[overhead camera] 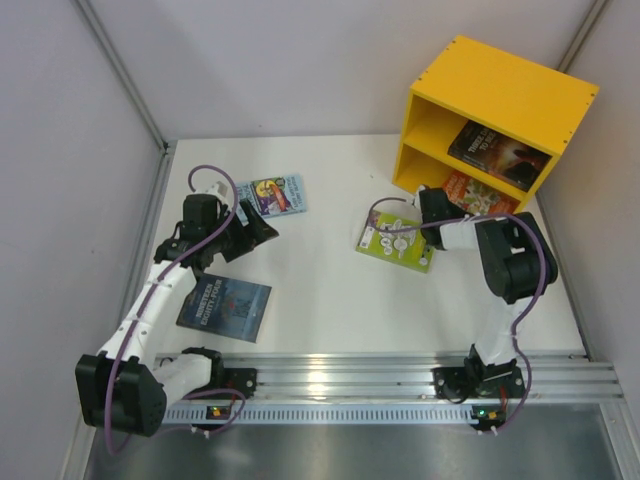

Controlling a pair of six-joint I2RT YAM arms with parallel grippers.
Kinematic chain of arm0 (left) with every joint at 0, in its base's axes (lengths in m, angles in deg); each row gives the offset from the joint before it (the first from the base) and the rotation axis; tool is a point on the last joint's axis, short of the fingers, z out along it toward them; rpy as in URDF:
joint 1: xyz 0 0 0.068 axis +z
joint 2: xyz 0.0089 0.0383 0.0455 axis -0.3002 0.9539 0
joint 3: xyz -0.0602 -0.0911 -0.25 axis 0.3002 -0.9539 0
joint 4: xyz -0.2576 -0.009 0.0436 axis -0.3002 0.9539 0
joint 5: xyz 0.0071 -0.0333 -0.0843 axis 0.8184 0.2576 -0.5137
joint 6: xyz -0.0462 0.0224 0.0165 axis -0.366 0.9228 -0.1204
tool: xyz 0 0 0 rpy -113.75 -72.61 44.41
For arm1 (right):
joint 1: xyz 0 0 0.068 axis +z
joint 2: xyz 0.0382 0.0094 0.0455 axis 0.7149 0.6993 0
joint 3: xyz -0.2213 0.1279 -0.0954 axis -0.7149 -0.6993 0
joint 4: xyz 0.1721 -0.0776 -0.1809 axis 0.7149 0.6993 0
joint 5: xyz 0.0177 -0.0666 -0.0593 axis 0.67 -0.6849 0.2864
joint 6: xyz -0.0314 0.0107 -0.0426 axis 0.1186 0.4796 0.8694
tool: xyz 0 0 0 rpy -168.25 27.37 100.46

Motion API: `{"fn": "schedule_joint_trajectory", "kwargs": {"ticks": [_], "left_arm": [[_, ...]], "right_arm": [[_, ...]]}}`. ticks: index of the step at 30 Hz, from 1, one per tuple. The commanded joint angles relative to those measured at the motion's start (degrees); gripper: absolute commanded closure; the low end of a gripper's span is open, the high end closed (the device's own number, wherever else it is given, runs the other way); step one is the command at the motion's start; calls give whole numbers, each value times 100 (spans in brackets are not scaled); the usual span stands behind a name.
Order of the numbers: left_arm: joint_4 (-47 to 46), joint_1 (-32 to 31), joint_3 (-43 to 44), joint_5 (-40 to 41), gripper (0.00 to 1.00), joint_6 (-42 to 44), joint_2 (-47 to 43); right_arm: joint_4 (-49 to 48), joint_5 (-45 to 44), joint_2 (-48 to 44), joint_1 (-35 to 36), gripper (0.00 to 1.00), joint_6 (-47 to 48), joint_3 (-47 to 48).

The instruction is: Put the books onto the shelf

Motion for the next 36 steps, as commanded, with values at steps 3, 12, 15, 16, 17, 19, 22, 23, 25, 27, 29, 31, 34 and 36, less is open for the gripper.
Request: {"fn": "schedule_joint_trajectory", "kwargs": {"ticks": [3, 12, 15, 16, 17, 19, 22, 23, 25, 27, 29, 31, 34, 36], "left_arm": [[-288, 18, 67, -98, 12, 74, -16], [-288, 18, 50, -80, 13, 65, 1], [-288, 18, 50, -89, 13, 56, 1], [-288, 18, 50, -80, 13, 56, 1], [-296, 18, 50, -97, 13, 56, 19], [-296, 18, 58, -98, 13, 56, 19], [-296, 18, 50, -106, 13, 47, 28], [-296, 18, 50, -106, 13, 56, 19], [-288, 18, 41, -115, 13, 65, 28], [-253, 18, 67, -141, 13, 65, 28], [-261, 18, 67, -142, 13, 74, 45], [-252, 18, 76, -133, 12, 65, 37], [-252, 18, 76, -115, 13, 56, 36], [-252, 18, 76, -124, 13, 39, 45]], "right_arm": [[-440, -143, -153, -307, 81, 16, 110], [-519, -266, 58, -448, 73, -10, 242], [-571, -345, 146, -501, 72, 25, 286], [-581, -406, 155, -510, 71, 25, 295], [-598, -424, 181, -518, 71, 60, 295], [-625, -416, 190, -527, 69, 52, 303], [-642, -398, 164, -562, 64, 34, 312], [-642, -389, 146, -554, 62, 34, 312], [-607, -381, 146, -562, 59, 16, 338], [-528, -354, 129, -554, 56, -10, 339], [-441, -337, 85, -545, 54, -54, 330], [-344, -345, -29, -466, 52, -63, 304], [59, -171, -161, -335, 49, -159, 330], [559, 14, -240, -238, 46, -361, 435]]}}
